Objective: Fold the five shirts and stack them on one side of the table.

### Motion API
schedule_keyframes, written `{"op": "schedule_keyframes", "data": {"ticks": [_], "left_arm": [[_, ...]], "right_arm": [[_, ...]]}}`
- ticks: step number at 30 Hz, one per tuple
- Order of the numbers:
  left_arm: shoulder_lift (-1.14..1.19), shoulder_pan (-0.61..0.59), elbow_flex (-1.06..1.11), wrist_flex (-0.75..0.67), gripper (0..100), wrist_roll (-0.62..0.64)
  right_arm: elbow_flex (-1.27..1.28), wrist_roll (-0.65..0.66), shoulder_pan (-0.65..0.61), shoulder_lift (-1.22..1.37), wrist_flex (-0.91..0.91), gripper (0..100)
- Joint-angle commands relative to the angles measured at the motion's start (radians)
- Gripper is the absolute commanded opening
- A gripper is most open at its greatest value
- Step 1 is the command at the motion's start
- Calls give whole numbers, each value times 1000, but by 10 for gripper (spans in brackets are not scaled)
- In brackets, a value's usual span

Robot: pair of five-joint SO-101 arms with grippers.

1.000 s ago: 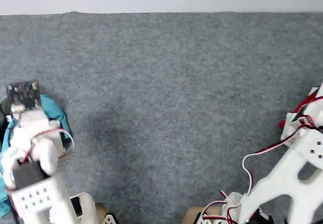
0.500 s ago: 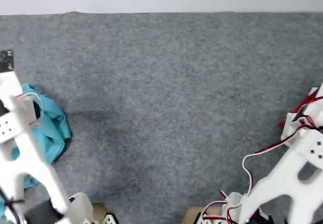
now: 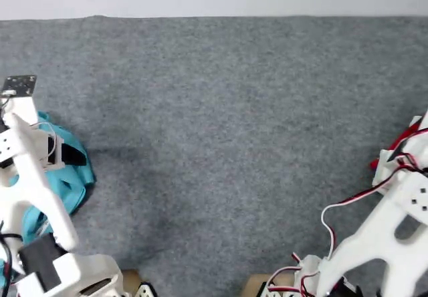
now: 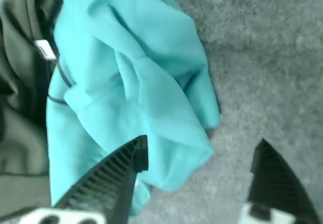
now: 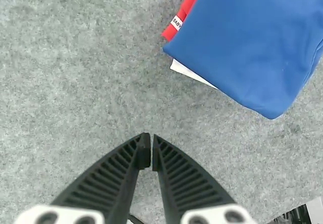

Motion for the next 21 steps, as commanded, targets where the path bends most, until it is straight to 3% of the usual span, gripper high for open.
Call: {"op": "schedule_keyframes", "data": {"ticks": [1,11,21], "left_arm": [[9,-6,-42,-71,334,-6],[173,-5,-44,-186,322,8],[147,57,-42,-241,4,29]], "right_arm": [[-6,-5,-12,-38,36,9],[-6,-5,-12,-36,35,9],[-6,-5,-13,-28,28,9]]}}
